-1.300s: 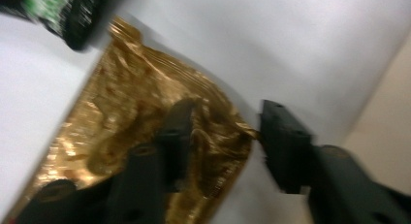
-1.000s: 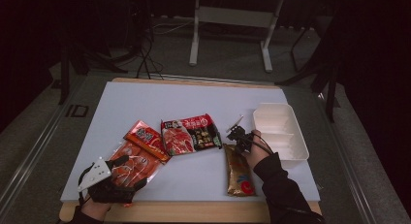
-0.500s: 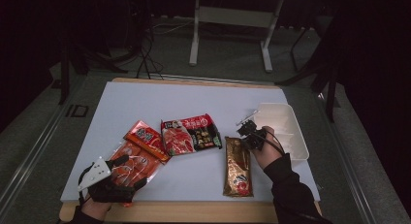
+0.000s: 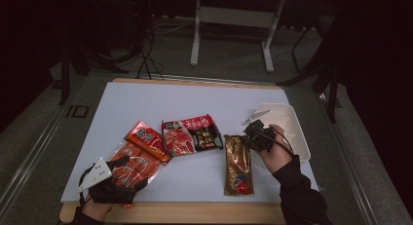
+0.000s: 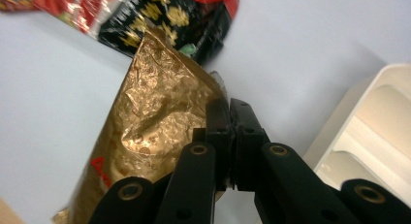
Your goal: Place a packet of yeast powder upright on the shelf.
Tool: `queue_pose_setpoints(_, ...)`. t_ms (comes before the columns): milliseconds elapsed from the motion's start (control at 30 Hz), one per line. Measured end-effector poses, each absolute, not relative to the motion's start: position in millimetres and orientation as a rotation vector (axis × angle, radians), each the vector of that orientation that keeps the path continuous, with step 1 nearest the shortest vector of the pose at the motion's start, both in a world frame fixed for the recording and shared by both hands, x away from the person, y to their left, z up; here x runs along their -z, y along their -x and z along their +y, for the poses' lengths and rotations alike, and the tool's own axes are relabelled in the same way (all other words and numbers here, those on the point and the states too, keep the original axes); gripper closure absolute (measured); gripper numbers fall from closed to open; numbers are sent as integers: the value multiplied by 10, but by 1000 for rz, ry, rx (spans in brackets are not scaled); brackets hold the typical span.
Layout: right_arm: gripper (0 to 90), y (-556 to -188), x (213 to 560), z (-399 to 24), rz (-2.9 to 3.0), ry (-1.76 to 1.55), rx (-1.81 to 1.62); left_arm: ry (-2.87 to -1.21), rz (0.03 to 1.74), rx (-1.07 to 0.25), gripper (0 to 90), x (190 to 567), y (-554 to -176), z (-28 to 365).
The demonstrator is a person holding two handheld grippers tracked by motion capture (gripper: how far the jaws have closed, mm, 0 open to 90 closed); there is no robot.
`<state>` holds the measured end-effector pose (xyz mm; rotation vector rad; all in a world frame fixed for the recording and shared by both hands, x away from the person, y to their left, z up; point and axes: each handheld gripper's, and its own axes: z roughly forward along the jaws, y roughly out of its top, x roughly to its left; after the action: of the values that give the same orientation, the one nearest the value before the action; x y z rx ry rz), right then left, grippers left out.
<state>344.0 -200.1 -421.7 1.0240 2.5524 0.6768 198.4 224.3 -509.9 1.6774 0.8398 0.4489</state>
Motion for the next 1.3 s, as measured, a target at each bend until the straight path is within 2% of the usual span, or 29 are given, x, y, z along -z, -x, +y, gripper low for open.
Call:
queue_pose_setpoints(833,882,-3045,3719,-2152,2602,-696,-929,-1679,846,-446,8,5109,-1995,2233)
queue_pose_setpoints(1300,882,-3162,3320,-2258,2479,-703,-1081,-1685,848,-448,8,5113,-1996,2234)
